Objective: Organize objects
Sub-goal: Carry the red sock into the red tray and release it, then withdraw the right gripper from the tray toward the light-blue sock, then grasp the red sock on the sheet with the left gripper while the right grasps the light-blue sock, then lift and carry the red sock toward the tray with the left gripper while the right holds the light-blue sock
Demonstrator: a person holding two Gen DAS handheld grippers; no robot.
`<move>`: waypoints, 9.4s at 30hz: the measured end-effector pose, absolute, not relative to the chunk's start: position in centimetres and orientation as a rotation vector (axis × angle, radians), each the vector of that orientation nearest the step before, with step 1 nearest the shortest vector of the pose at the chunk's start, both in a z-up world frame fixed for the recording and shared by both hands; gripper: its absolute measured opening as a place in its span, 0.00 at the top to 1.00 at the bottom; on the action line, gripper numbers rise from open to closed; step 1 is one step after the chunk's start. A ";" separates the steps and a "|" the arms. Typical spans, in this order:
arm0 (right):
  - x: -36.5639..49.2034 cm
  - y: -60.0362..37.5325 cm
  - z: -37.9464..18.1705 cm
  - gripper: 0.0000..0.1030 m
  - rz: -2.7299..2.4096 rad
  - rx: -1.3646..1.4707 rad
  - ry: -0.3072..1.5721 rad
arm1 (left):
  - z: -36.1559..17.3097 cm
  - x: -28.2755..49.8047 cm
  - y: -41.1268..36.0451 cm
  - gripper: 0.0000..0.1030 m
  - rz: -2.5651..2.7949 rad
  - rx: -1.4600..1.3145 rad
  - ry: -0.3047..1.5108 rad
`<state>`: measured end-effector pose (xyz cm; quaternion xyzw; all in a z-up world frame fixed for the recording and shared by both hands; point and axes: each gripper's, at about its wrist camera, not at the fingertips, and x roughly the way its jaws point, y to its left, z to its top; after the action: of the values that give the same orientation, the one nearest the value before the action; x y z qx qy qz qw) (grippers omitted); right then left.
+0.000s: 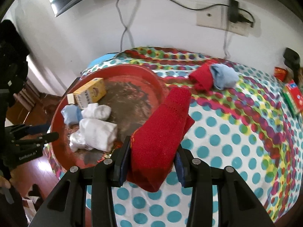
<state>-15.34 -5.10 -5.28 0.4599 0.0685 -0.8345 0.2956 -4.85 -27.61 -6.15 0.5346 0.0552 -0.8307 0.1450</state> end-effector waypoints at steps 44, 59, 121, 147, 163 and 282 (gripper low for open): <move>-16.5 -15.2 -5.5 0.28 -2.178 1.136 0.454 | -4.1 -1.5 -31.5 0.56 -2.329 1.450 0.283; -16.5 -13.2 -2.5 0.22 -2.187 1.074 0.365 | -3.4 -2.2 -29.2 0.56 -2.356 1.468 0.242; -38.7 -1.7 -13.0 0.53 -2.407 1.091 0.087 | -8.4 -27.3 -10.6 0.56 -2.618 1.755 -0.005; -33.5 6.6 -13.6 0.52 -2.581 1.195 0.103 | -10.8 -36.8 -6.7 0.55 -2.749 1.533 -0.264; -33.5 6.4 -13.8 0.52 -2.573 1.218 0.115 | -14.1 -39.1 -5.9 0.53 -2.640 1.513 -0.266; -32.8 3.9 -13.8 0.57 -2.675 1.245 0.296 | -3.3 -21.8 -9.8 0.71 -2.612 1.139 -0.107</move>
<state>-32.85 3.89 -13.80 0.4182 0.0995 -0.8986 0.0882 -21.79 -9.84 -3.29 0.3952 -0.0371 -0.9064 0.1448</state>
